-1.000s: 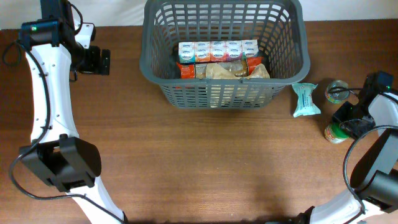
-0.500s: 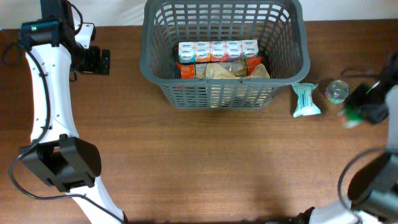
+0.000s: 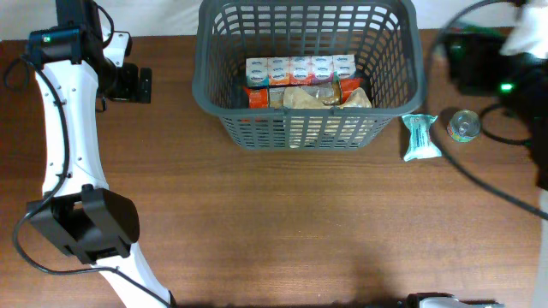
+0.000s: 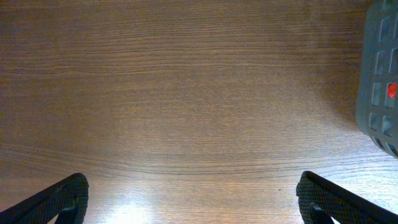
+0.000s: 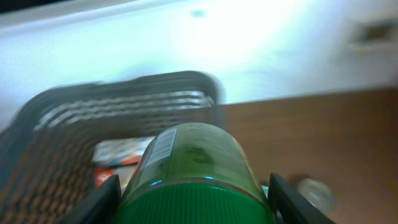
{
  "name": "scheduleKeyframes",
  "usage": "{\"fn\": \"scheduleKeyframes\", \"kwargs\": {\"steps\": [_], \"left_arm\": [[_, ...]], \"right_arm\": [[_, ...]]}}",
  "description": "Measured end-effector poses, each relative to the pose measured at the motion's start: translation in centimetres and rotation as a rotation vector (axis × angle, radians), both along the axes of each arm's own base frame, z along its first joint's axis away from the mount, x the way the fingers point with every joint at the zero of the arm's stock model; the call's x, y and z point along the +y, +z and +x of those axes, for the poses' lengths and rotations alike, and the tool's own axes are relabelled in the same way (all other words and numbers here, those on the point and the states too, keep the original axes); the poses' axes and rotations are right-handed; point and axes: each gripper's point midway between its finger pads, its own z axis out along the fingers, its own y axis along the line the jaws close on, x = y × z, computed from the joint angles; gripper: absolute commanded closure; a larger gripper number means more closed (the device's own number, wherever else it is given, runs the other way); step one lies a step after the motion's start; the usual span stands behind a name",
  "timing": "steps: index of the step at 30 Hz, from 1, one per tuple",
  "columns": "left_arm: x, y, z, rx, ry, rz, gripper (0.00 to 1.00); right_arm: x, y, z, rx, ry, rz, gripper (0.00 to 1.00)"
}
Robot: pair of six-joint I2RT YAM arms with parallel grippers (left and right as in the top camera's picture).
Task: Pack container
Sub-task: 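Lift the jar and lower it into the basket, then release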
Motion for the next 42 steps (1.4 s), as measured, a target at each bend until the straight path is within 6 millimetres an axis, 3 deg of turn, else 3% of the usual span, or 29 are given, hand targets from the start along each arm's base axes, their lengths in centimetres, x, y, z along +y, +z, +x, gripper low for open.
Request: {"fn": "scheduleKeyframes", "kwargs": {"steps": [6,12,14,18,20,25,33,34,37,42], "left_arm": [[0.0,0.0,0.0,0.0,0.0,0.0,0.01],[0.0,0.0,0.0,0.0,0.0,0.0,0.01],[0.0,0.0,0.0,-0.001,0.0,0.0,0.01],[0.0,0.0,0.0,-0.001,0.0,0.0,0.01],[0.0,0.0,0.0,-0.001,0.0,0.0,0.01],[0.0,0.0,0.0,-0.001,0.0,0.0,0.01],[0.0,0.0,0.0,-0.002,0.0,0.0,0.01],[0.0,0.0,0.0,-0.002,0.0,0.0,0.01],[0.0,0.0,0.0,-0.002,0.0,0.0,0.01],[0.0,0.0,0.0,-0.002,0.0,0.0,0.01]], "right_arm": [[5.1,-3.5,3.7,0.068,0.175,-0.072,0.55],[6.8,-10.8,9.6,0.208,0.214,-0.103,0.59],[6.9,-13.0,10.5,0.26,0.218,-0.108,0.59],[7.0,-18.7,10.9,0.431,0.226,-0.116,0.57],[7.0,-20.4,11.2,0.474,0.228,-0.118,0.54],[7.0,-23.5,11.4,0.544,0.23,-0.12,0.54],[7.1,-26.7,11.8,0.609,0.235,-0.119,0.54],[7.2,-27.2,11.7,0.619,0.236,-0.118,0.51],[7.2,-28.9,11.5,0.651,0.237,-0.113,0.24],[7.8,-29.5,11.5,0.655,0.255,-0.1,0.07]]}}
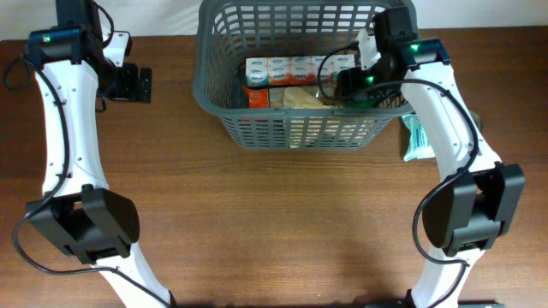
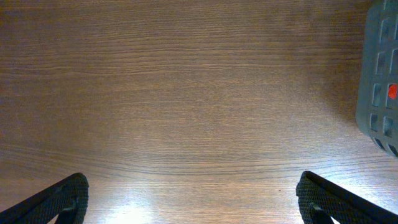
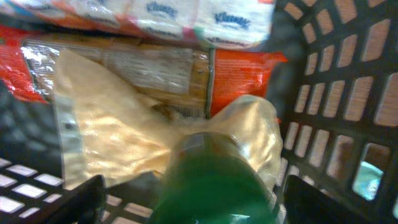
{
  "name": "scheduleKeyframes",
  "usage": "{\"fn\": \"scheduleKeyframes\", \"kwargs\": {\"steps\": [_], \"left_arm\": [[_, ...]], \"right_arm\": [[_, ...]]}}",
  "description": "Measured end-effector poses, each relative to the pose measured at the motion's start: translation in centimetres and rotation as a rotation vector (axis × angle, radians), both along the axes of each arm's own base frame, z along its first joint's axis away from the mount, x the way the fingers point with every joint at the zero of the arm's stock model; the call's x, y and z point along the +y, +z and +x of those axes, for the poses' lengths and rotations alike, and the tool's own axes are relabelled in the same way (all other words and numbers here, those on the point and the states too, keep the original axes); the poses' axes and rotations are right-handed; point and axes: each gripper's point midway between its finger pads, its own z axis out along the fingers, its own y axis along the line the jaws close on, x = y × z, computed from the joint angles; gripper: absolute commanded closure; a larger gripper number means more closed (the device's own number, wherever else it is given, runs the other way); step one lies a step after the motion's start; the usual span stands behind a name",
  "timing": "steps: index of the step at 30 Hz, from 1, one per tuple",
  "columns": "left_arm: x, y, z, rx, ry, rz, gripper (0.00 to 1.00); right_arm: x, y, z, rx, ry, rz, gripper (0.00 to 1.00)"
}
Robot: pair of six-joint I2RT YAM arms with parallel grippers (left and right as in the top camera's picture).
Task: Pack container
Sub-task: 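Lift the jar and lower it into the basket, then release, then withdraw the right gripper from the basket toward the tin can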
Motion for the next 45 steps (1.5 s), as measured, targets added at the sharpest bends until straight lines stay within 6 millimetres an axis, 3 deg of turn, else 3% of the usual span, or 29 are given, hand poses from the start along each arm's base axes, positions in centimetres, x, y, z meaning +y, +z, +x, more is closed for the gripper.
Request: {"fn": "scheduleKeyframes", "kwargs": {"steps": [4,7,10,12,13,15,18,21,23,25,27,30,32,36,38,40,45], "left_arm": [[0.0,0.0,0.0,0.0,0.0,0.0,0.01],[0.0,0.0,0.0,0.0,0.0,0.0,0.01],[0.0,0.0,0.0,0.0,0.0,0.0,0.01],[0.0,0.0,0.0,0.0,0.0,0.0,0.01],[0.0,0.0,0.0,0.0,0.0,0.0,0.01],[0.0,0.0,0.0,0.0,0.0,0.0,0.01],[0.0,0.0,0.0,0.0,0.0,0.0,0.01],[0.0,0.0,0.0,0.0,0.0,0.0,0.01],[0.0,0.0,0.0,0.0,0.0,0.0,0.01],[0.0,0.0,0.0,0.0,0.0,0.0,0.01],[0.0,0.0,0.0,0.0,0.0,0.0,0.01],[0.0,0.0,0.0,0.0,0.0,0.0,0.01],[0.0,0.0,0.0,0.0,0.0,0.0,0.01],[0.0,0.0,0.0,0.0,0.0,0.0,0.01],[0.0,0.0,0.0,0.0,0.0,0.0,0.01],[0.0,0.0,0.0,0.0,0.0,0.0,0.01],[0.0,0.0,0.0,0.0,0.0,0.0,0.01]], "right_arm": [[0.3,0.3,-0.2,0.004,0.009,0.007,0.04],[0.4,2.4,-0.1,-0.015,0.011,0.016,0.04],[0.2,6.6,0.4,-0.093,0.006,0.026,0.05],[-0.3,10.8,0.5,-0.177,-0.005,0.032,0.05],[-0.9,13.9,0.4,-0.244,-0.017,0.036,0.05],[-2.4,18.7,-0.3,-0.351,-0.05,0.031,0.05],[-6.3,25.6,-2.6,-0.512,-0.156,0.009,0.05],[-11.4,29.4,-5.0,-0.605,-0.292,-0.033,0.05],[-14.9,30.0,-5.9,-0.613,-0.397,-0.055,0.05],[-18.4,29.1,-6.3,-0.585,-0.506,-0.07,0.05],[-21.3,26.9,-6.2,-0.521,-0.611,-0.063,0.05],[-26.2,19.8,-5.4,-0.338,-0.774,-0.049,0.06],[-28.6,13.4,-5.0,-0.187,-0.867,-0.03,0.06],[-29.9,4.8,-3.9,-0.048,-0.934,-0.007,0.02],[-29.9,2.0,-3.6,-0.008,-0.95,0.0,0.01],[-30.2,0.0,-3.1,0.012,-0.963,0.005,0.0],[-30.9,-2.0,-1.6,0.0,-0.975,0.012,0.0]]}}
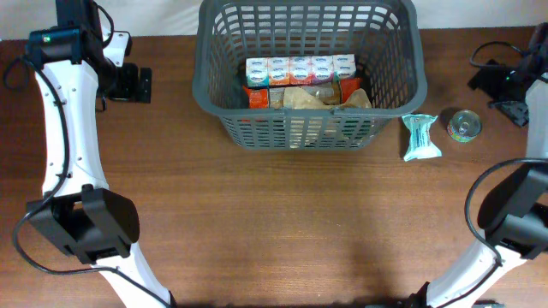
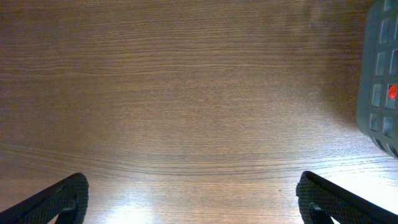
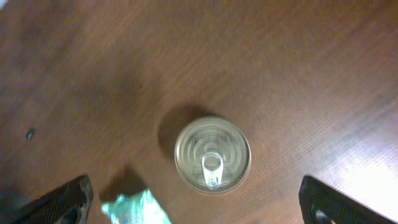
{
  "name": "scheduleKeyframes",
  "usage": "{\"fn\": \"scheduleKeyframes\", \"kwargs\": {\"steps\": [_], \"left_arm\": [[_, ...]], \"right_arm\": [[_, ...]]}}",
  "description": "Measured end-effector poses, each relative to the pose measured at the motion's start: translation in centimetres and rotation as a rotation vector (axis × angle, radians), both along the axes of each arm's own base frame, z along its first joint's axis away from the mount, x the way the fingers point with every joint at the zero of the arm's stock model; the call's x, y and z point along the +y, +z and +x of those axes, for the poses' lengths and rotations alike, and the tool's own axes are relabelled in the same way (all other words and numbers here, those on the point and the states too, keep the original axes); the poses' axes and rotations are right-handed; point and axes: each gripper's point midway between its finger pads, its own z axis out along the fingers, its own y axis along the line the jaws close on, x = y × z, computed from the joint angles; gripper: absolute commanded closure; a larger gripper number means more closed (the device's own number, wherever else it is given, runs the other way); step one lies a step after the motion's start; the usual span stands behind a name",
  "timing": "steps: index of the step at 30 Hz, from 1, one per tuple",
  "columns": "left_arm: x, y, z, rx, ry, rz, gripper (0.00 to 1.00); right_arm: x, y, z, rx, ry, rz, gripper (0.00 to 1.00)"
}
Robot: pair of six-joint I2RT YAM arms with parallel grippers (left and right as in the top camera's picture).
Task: Pack container
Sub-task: 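Withdraw the right gripper from the basket toward the tin can, then lower the right gripper over the tin can and grasp it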
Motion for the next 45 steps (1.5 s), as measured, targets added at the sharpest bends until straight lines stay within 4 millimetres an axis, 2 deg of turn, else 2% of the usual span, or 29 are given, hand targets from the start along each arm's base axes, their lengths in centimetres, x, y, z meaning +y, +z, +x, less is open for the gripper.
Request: {"fn": "scheduleKeyframes", "kwargs": {"steps": [9,13,36,42,45], "left_arm": [[0.0,0.0,0.0,0.0,0.0,0.0,0.01],[0.0,0.0,0.0,0.0,0.0,0.0,0.01],[0.0,0.0,0.0,0.0,0.0,0.0,0.01],[0.0,0.0,0.0,0.0,0.0,0.0,0.01],[0.0,0.0,0.0,0.0,0.0,0.0,0.01]], "right_arm": [[-0.3,-6.0,0.6,0.085,-0.003,0.04,0.0],[-0.3,-7.7,0.6,0.112,-0.003,0.052,0.0],[0.2,-11.8,-0.5,0.197,-0.022,0.098,0.06],[0.5,-13.2,-1.2,0.235,-0.024,0.11,0.1],[0.5,-13.3,-1.2,0.235,-0.026,0.109,0.14]]}}
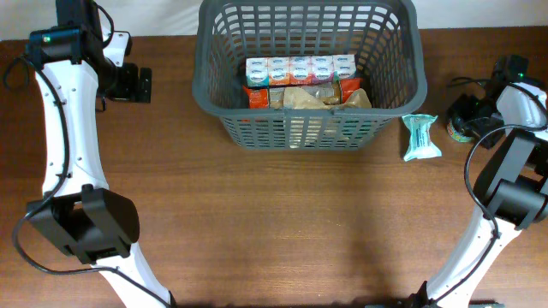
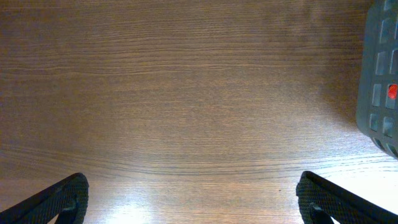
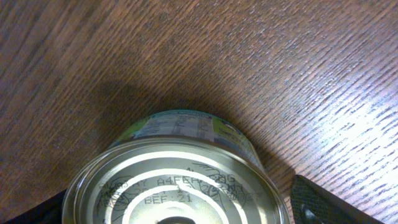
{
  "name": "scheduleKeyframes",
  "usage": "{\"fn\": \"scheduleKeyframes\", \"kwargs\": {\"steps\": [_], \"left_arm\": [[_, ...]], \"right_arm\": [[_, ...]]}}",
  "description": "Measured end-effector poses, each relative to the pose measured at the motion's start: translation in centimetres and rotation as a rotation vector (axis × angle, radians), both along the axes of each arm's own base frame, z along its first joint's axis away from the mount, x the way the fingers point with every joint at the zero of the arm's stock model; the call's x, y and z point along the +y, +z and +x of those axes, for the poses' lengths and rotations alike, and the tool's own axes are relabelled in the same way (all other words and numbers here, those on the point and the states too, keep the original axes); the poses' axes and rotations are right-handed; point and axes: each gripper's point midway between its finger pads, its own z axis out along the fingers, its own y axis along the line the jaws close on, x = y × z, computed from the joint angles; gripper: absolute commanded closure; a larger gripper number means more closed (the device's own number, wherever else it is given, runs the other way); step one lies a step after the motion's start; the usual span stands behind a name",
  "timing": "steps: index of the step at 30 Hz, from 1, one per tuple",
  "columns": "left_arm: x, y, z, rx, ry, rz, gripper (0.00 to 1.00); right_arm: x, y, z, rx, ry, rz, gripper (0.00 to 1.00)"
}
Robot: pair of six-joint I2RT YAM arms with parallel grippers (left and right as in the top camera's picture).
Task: Pack container
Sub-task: 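Lower the right gripper over the tin can and grasp it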
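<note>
The grey basket (image 1: 402, 51) stands at the back middle and holds a row of tissue packs (image 1: 300, 69), orange packets and a crinkled clear bag. To its right, a tin can (image 3: 177, 180) with a ring-pull lid stands on the table. My right gripper (image 1: 467, 114) is low over the can and open, one finger on each side of it (image 3: 177, 211); in the overhead view it hides most of the can. A teal packet (image 1: 420, 137) lies between the can and the basket. My left gripper (image 2: 193, 202) hangs open over bare wood left of the basket (image 2: 378, 81).
Both white arms reach in from the table's front edge, the left along the left side, the right along the right side. A black cable runs beside the right gripper (image 1: 458, 83). The wooden table (image 1: 282, 222) stretches forward of the basket.
My right gripper was high above the can near the right edge. It is now down at the can with its open fingers astride it. The left arm has not moved.
At first my right gripper carried a green-capped bottle toward the basket. Then it was inside the basket with the bottle over the clear bag. Later it was empty and open above the can, and now it sits astride the can. The left gripper stayed open throughout.
</note>
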Motion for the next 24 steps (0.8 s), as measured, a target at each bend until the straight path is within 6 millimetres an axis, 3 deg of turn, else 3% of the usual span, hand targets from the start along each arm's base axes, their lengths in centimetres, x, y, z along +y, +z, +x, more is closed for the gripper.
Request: {"fn": "scheduleKeyframes", "kwargs": {"steps": [4,12,15,18,21,24], "left_arm": [[0.0,0.0,0.0,0.0,0.0,0.0,0.01],[0.0,0.0,0.0,0.0,0.0,0.0,0.01],[0.0,0.0,0.0,0.0,0.0,0.0,0.01],[0.0,0.0,0.0,0.0,0.0,0.0,0.01],[0.0,0.0,0.0,0.0,0.0,0.0,0.01],[0.0,0.0,0.0,0.0,0.0,0.0,0.01]], "right_arm": [[0.0,0.0,0.0,-0.001,-0.001,-0.002,0.2],[0.0,0.0,0.0,0.001,-0.001,-0.002,0.44],[0.2,0.0,-0.4,0.017,0.0,0.01,0.46],[1.2,0.1,-1.6,0.067,0.002,0.057,0.58],[2.0,0.9,-2.8,0.12,0.003,0.095,0.62],[2.0,3.1,-2.5,0.12,0.003,0.103,0.62]]}}
